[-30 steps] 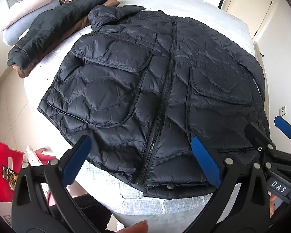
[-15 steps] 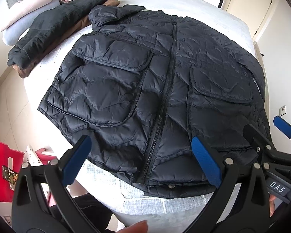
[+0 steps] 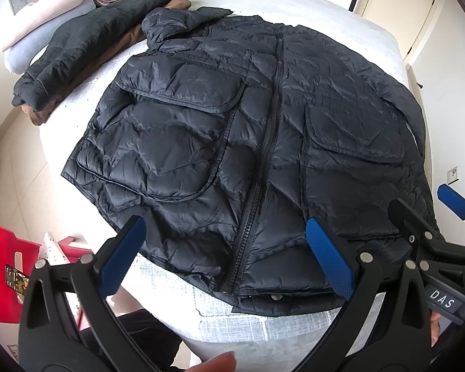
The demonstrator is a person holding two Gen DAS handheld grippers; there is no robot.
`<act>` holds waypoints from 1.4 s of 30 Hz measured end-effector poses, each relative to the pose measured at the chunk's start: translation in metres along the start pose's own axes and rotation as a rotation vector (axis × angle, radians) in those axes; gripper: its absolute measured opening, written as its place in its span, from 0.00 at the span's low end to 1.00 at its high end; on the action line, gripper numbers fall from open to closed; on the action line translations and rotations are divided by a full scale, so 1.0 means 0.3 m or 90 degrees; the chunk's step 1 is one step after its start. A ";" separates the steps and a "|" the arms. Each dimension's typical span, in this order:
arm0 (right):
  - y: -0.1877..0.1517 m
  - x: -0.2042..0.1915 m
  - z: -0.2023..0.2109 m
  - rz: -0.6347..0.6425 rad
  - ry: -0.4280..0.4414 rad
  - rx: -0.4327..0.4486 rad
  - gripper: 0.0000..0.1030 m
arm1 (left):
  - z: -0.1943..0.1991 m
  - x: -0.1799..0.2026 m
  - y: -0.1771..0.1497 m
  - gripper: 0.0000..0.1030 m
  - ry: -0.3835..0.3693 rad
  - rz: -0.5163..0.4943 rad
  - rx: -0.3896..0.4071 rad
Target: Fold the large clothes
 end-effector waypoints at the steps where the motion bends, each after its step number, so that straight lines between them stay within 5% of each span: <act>1: 0.001 0.000 0.000 0.000 0.000 0.000 1.00 | 0.000 -0.002 -0.001 1.00 0.000 0.000 0.000; 28: 0.011 0.039 0.001 -0.010 -0.025 0.013 1.00 | -0.003 -0.047 0.009 1.00 0.031 -0.006 0.003; 42: 0.049 0.206 0.025 -0.046 -0.052 0.060 1.00 | -0.059 -0.136 0.034 1.00 0.034 -0.010 0.044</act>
Point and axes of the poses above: each gripper's, at about its wrist camera, not at the fingertips, and z roughly against the way its jaws point, x to its right, y to its top, the point moved 6 cm from there along -z, roughly the way its jaws point, and after that the axes turned 7 degrees about -z, right-handed, at the moved point
